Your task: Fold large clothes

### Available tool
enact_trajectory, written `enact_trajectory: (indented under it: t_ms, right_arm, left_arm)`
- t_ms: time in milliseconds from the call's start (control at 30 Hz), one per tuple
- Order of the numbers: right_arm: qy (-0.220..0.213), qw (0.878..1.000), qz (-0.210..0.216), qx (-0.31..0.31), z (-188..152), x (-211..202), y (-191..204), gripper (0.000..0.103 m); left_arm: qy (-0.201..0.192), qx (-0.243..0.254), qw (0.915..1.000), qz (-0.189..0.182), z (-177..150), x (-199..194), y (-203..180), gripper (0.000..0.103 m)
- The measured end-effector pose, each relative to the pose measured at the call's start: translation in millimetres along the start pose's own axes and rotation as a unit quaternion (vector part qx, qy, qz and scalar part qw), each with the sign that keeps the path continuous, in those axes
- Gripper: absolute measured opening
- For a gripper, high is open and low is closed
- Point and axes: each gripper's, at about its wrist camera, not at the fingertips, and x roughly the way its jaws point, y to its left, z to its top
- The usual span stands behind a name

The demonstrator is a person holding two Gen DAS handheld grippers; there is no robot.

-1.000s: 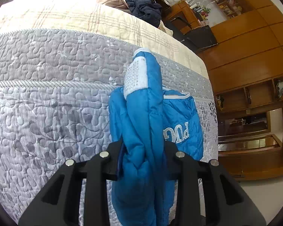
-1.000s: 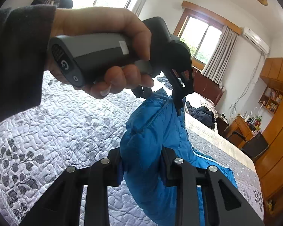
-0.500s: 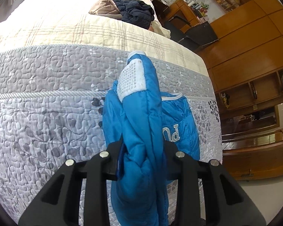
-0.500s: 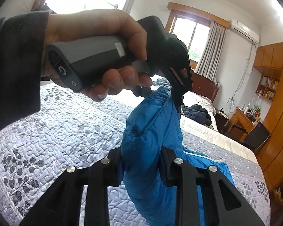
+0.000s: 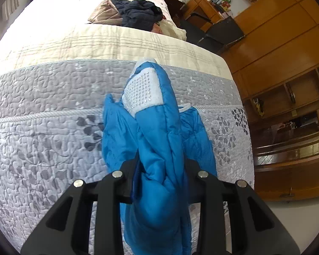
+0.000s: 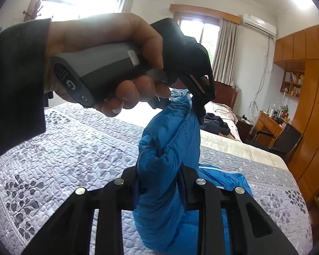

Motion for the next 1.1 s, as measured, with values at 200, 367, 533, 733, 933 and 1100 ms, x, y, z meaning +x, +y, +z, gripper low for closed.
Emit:
enact_trajectory:
  t_ms: [200,367,533,733,933,1100]
  right_arm:
    - [-0.002,1.0,-0.005,0.028,-11,-11,-30,0.028]
    - [-0.001,0.999,-0.007,0.049,-22,-16,-57,0.028]
    - [0.003,0.998,-0.011,0.069,-37,-19,-81,0.027]
    - [0.009,0.996,-0.016,0.091,-55,-19,-106,0.027]
    - [0.014,0.992,-0.01,0.128,-76,-20,-134,0.026]
    - [0.018,0.983,0.017,0.184,-102,-19,-165,0.024]
  left_arm:
    - [0.006,0.016,0.9997,0.016,0,18,-38,0.03]
    - [0.012,0.025,0.9992,0.028,0,40,-64,0.03]
    - [0.022,0.033,0.9985,0.039,0,66,-88,0.03]
    - [0.037,0.043,0.997,0.054,-1,100,-109,0.03]
    - [0.049,0.045,0.996,0.06,0,133,-125,0.03]
    - [0.049,0.051,0.9947,0.075,-1,162,-138,0.031]
